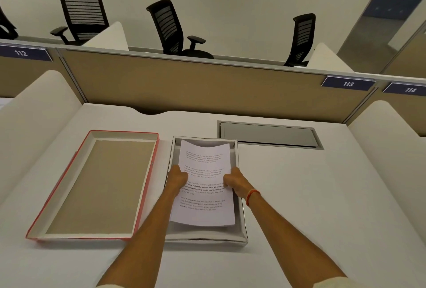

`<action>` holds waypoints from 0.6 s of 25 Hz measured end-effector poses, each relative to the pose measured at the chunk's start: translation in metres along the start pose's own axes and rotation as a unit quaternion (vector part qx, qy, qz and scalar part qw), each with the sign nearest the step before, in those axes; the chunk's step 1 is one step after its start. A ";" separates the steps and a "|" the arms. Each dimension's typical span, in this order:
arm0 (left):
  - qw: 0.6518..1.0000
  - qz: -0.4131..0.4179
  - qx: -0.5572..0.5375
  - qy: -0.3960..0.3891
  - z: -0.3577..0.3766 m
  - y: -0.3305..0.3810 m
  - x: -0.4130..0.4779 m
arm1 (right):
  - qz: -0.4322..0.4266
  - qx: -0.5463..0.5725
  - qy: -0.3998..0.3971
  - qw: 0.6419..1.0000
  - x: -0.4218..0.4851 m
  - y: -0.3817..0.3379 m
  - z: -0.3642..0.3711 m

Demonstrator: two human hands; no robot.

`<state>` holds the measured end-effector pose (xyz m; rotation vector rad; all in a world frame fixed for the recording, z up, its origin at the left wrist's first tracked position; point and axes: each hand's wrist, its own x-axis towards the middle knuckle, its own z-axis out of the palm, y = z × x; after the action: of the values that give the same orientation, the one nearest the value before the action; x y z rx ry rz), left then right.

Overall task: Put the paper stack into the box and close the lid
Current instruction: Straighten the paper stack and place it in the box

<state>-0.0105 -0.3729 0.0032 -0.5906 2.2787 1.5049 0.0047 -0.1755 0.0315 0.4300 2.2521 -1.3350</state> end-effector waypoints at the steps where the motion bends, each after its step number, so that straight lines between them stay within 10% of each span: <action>1: 1.000 -0.003 0.001 -0.003 0.001 -0.001 0.000 | -0.002 0.000 -0.002 1.000 -0.001 -0.001 0.000; 15: 1.000 -0.007 0.015 0.015 0.000 -0.001 -0.006 | 0.001 0.003 0.008 1.000 0.000 0.004 -0.001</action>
<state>-0.0050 -0.3724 0.0052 -0.6242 2.3098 1.4633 0.0069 -0.1730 0.0291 0.4456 2.2603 -1.3412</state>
